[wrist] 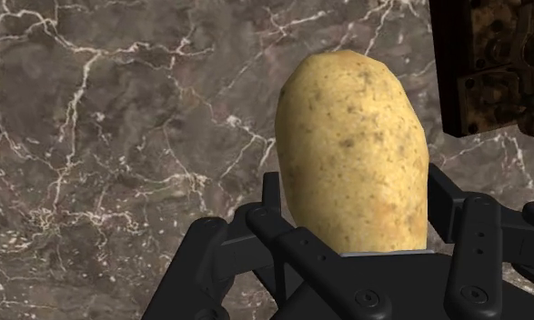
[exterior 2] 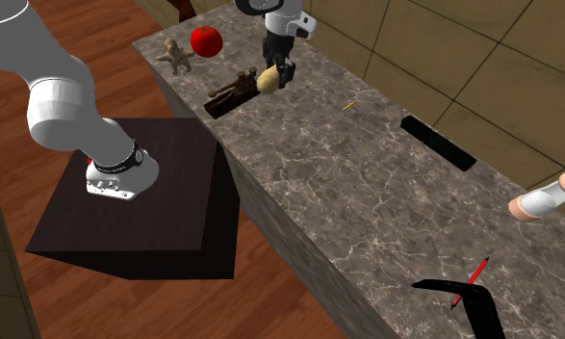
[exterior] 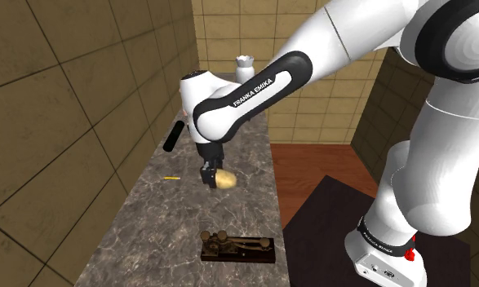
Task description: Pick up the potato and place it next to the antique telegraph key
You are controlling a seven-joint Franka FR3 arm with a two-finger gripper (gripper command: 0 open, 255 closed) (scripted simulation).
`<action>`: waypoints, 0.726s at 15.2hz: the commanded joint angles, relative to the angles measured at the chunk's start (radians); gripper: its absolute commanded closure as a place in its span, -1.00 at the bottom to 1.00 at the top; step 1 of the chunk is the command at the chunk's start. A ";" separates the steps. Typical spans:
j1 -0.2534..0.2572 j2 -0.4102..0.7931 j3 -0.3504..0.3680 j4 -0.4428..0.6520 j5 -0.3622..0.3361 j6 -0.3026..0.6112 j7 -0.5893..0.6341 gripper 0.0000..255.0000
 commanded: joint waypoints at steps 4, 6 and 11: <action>0.001 0.039 0.000 -0.026 -0.002 0.065 -0.001 1.00; 0.001 0.055 0.000 -0.035 -0.003 0.090 -0.001 1.00; 0.002 0.099 -0.001 -0.053 -0.005 0.153 -0.001 1.00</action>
